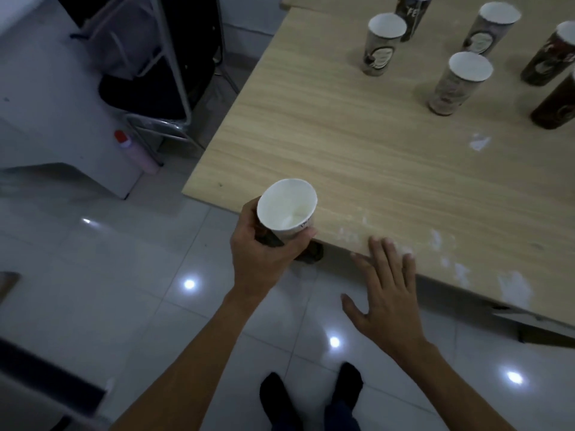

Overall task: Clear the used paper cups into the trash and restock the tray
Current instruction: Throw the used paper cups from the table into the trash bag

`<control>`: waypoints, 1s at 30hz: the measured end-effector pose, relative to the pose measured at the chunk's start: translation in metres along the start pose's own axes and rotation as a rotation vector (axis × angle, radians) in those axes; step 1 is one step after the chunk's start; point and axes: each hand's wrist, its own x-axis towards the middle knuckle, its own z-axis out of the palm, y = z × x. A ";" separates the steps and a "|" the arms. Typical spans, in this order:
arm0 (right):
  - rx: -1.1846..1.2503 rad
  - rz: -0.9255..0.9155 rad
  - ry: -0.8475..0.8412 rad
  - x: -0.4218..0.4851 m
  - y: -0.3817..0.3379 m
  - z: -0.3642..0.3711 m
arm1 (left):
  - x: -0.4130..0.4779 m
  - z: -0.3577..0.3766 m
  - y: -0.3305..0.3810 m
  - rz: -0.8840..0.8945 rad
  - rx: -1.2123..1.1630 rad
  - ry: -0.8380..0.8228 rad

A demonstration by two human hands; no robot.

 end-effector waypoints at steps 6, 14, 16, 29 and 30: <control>0.094 -0.246 -0.097 -0.009 -0.050 0.026 | -0.011 -0.050 -0.040 -0.030 0.071 -0.012; 0.675 0.493 -0.172 0.035 -0.050 0.119 | -0.038 -0.063 -0.102 -0.115 0.151 -0.039; 0.616 0.482 -0.235 0.055 -0.039 0.152 | -0.042 -0.056 -0.118 -0.119 0.160 -0.069; 0.556 -0.042 -0.299 0.053 -0.055 0.230 | -0.040 -0.017 -0.162 -0.204 0.038 -0.183; 0.720 0.061 -0.307 0.051 -0.061 0.225 | -0.038 -0.011 -0.162 -0.218 0.005 -0.213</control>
